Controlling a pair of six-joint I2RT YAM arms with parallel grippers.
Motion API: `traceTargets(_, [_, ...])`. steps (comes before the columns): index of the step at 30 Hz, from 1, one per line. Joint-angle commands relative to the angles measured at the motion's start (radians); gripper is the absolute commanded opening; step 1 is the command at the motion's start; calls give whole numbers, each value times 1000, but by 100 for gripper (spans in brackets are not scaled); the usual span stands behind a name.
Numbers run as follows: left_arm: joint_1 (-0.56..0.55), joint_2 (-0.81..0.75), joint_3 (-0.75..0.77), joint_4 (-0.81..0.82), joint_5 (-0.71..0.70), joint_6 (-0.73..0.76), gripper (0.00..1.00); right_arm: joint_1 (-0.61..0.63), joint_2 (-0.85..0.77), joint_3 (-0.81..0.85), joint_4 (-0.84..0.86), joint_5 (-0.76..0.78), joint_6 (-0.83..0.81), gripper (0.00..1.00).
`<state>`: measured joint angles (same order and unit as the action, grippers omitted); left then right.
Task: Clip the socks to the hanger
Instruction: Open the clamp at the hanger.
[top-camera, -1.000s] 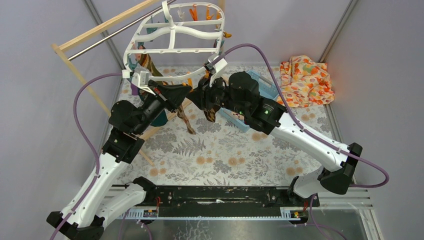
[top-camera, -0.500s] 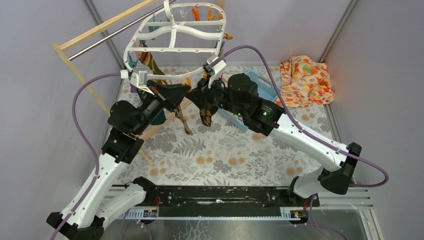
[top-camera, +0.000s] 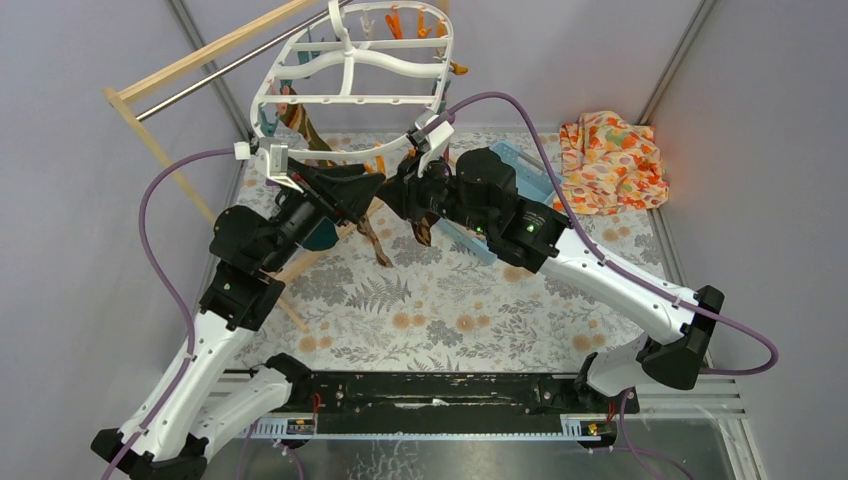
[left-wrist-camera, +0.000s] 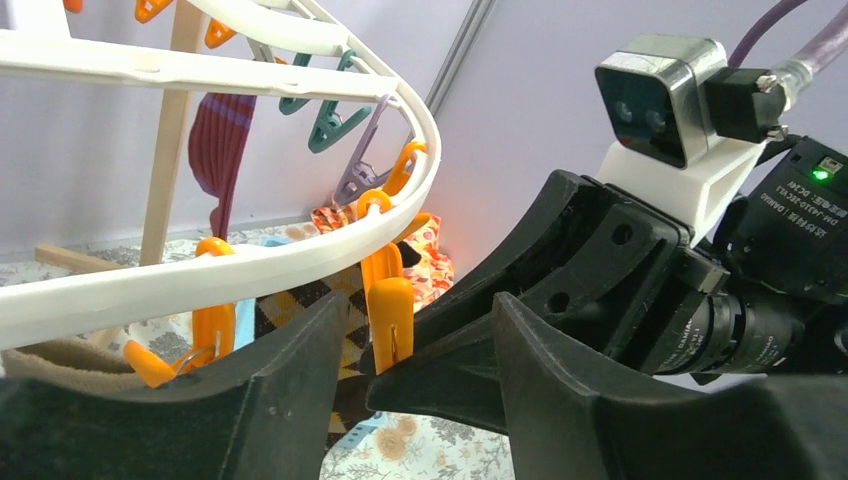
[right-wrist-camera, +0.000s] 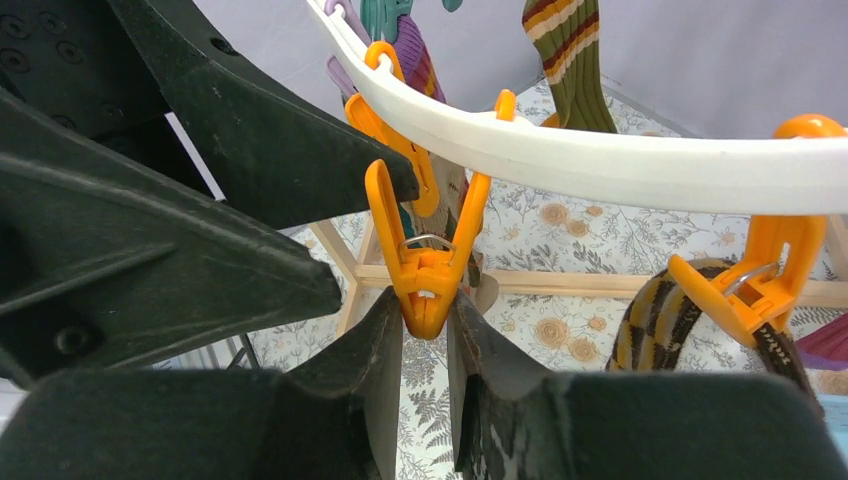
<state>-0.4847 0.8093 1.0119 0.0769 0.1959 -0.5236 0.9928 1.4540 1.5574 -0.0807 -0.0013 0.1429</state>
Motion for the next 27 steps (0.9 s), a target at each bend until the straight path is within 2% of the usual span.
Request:
traceTargets(1, [-3,-31,-10,57,-36,28,67,-6,-40,17,50,3,-11,0])
traceTargets(4, [-3,-54,-28,58,-88,38,78,-9,-46,17,41,-26,-14,0])
traceTargets(9, [-2,-29,15,14,-161,-8,70,-10,-41,21,22,-3,-39,0])
traceTargets(17, [-3,86,285,-338,-275,-135,74,-8,-40,23,12,47,-64,0])
traceTargets(23, [-3,140,438,-497,-223,-208,72,-8,-35,34,6,51,-66,0])
traceTargets(27, [-3,87,369,-388,-81,-181,69,-9,-42,38,6,-10,-45,0])
